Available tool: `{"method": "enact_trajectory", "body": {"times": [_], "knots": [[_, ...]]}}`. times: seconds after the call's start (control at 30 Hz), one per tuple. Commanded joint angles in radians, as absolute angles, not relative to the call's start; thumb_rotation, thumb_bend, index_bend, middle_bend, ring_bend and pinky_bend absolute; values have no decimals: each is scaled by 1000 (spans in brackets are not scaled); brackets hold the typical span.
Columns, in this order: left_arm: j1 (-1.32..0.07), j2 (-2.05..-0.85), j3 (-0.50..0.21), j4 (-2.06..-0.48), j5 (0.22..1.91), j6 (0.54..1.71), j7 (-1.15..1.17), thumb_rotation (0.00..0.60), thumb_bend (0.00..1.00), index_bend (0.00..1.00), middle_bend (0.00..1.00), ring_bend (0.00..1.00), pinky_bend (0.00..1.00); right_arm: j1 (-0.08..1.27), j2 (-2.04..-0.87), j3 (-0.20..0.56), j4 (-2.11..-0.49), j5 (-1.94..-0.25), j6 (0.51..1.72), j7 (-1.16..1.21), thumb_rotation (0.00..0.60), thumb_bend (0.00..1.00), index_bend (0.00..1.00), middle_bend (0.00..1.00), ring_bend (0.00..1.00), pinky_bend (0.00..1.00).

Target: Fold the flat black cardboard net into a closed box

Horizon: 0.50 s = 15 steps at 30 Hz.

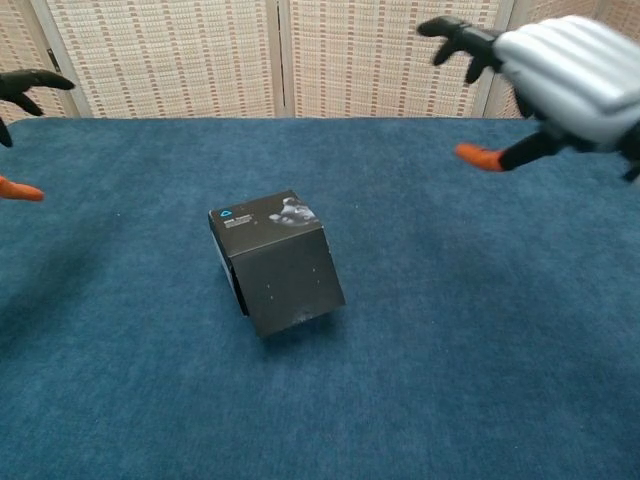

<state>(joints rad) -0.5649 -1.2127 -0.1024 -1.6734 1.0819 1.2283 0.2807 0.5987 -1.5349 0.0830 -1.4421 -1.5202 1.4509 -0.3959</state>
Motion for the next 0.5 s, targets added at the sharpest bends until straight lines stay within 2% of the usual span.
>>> {"method": "enact_trajectory", "body": {"times": [0.03,0.27,0.5], "knots": [[-495,-1205,-87,-1656,1118,1324,291,600,208,13,40,142,297,465,-1365,54,-1568,-1423,1492,-343,600,283,0,207,119,342],[-370,-1199,-52,-1647,1186,1466,246,600,208,37,47,126,250,314,-1195,-3,-1602,-1399,1542,-155,600,288,0,163,52,222],[-256,-1189,4,-1705,1251,1579,277,600,209,40,55,121,236,184,-1176,-39,-1563,-1422,1630,-25,600,287,0,161,49,220]]}}
